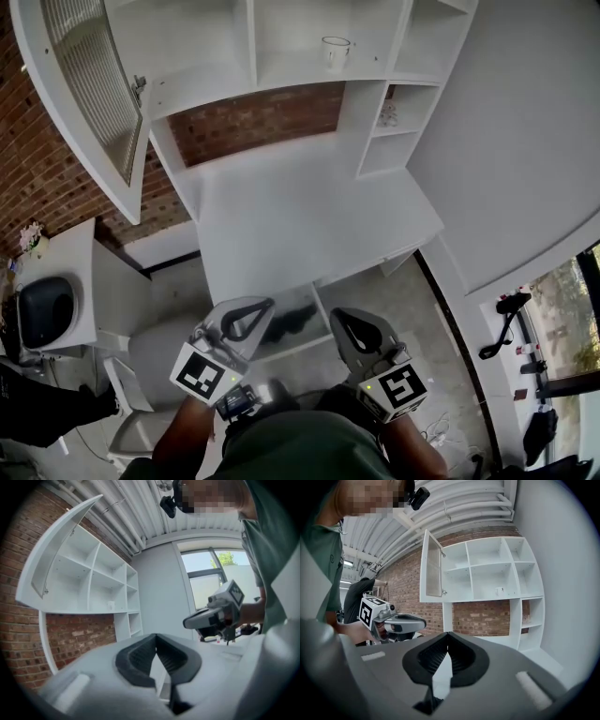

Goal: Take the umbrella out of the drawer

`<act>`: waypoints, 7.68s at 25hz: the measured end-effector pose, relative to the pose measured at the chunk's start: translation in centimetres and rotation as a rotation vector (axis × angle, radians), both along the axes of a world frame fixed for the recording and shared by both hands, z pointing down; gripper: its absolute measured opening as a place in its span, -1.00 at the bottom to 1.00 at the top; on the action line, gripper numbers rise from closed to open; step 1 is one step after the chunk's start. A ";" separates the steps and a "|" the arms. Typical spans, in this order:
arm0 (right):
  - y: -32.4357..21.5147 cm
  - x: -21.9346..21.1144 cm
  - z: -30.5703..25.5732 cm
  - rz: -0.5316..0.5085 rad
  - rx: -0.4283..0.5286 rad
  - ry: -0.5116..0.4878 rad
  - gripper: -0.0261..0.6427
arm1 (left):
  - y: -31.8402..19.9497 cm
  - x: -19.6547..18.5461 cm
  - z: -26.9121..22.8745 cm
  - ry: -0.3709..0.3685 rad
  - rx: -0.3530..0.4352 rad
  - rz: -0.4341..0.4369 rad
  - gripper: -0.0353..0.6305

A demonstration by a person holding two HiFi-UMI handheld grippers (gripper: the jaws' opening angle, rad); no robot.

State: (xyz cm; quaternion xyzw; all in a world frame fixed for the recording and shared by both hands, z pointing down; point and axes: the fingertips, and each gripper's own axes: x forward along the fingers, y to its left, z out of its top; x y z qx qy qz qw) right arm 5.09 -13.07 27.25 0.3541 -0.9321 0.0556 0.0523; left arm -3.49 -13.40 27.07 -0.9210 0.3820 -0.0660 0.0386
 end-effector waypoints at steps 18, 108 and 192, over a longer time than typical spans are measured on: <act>-11.1 -2.7 4.3 -0.233 -0.078 0.004 -0.91 | -8.9 -2.8 4.1 -0.046 -0.087 -0.234 -0.88; -10.0 -8.9 60.7 -0.980 -0.381 0.957 -0.11 | -6.1 -6.7 60.2 -0.577 -0.954 0.072 -0.14; -15.4 -7.5 42.7 -0.818 0.062 1.173 -0.21 | -11.1 -4.3 39.3 -0.782 -0.602 -0.019 -0.31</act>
